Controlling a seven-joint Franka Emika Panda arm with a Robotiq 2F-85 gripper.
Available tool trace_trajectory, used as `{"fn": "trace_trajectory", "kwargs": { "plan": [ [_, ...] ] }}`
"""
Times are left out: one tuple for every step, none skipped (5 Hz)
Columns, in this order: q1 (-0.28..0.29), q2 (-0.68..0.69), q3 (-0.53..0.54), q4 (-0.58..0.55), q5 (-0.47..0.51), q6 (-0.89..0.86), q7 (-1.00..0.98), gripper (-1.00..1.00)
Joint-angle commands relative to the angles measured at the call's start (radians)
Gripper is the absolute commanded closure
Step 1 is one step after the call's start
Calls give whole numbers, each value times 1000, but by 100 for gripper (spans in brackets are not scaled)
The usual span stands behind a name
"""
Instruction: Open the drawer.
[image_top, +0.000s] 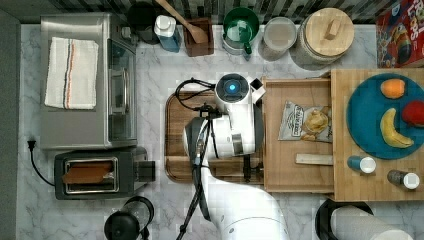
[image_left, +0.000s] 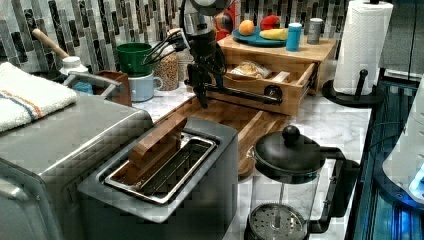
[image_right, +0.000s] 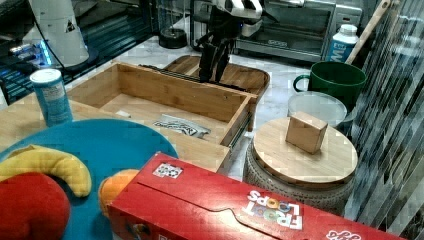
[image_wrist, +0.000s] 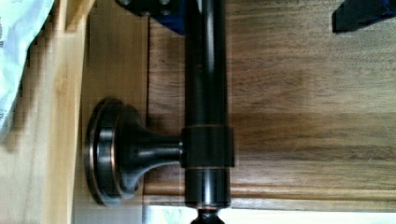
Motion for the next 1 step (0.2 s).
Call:
{"fn": "trace_trajectory", "kwargs": {
  "plan": [
    [80,-49,78,41,32,-8,50,-100]
  ]
}}
